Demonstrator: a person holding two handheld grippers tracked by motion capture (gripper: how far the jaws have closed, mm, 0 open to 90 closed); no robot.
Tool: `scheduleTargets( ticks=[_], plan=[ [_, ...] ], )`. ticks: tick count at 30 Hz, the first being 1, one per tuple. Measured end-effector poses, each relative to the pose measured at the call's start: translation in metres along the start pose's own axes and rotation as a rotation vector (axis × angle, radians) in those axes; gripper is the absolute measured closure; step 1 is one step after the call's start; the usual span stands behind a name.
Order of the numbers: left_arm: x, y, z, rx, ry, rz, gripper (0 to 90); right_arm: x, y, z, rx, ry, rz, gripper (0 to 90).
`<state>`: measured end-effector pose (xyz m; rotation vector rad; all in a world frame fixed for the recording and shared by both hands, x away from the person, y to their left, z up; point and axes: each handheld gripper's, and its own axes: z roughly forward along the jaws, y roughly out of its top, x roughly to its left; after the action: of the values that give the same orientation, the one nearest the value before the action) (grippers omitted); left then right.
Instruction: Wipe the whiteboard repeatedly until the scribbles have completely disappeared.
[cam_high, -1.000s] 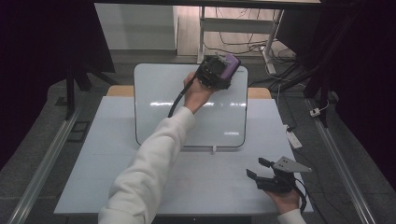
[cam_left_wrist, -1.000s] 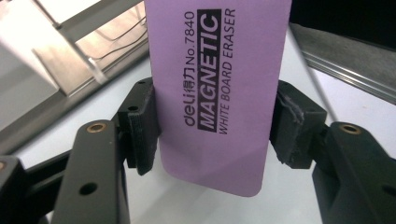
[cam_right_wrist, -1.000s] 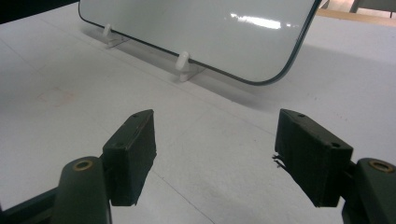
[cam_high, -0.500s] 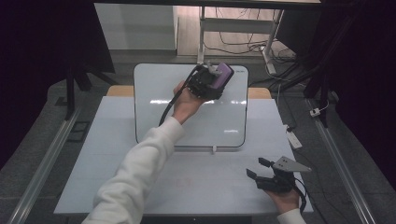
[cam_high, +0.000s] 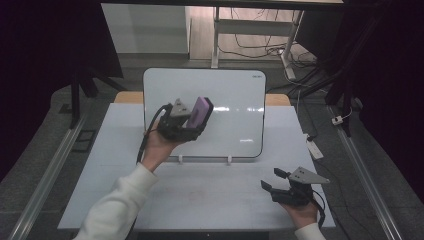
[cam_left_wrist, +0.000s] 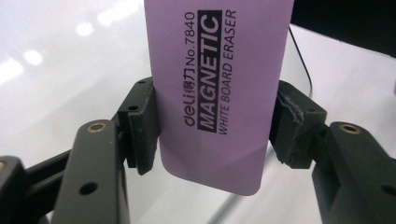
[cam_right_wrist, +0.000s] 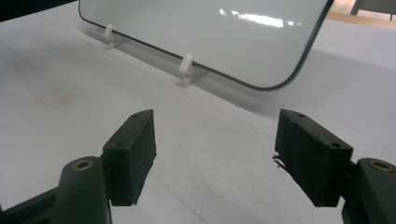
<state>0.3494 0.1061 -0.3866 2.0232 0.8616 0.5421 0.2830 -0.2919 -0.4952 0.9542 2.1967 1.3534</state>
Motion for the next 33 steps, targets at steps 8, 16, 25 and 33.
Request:
scheduleTargets(
  ticks=[8,16,25,33],
  plan=[
    [-0.004,-0.038,-0.017,0.004,-0.034,-0.018,40.1,0.001,0.003,0.004,-0.005,0.003,-0.009,28.4],
    [-0.002,-0.061,-0.02,0.024,-0.08,-0.058,40.1,0.001,0.003,0.007,0.001,0.005,-0.007,28.5],
    [-0.027,-0.058,0.004,0.056,-0.102,-0.04,40.0,0.01,0.009,0.007,-0.038,0.004,-0.015,28.5],
    [-0.038,-0.059,0.017,0.081,-0.12,-0.019,40.0,0.015,0.013,0.007,-0.06,0.018,-0.018,28.7]
  ],
)
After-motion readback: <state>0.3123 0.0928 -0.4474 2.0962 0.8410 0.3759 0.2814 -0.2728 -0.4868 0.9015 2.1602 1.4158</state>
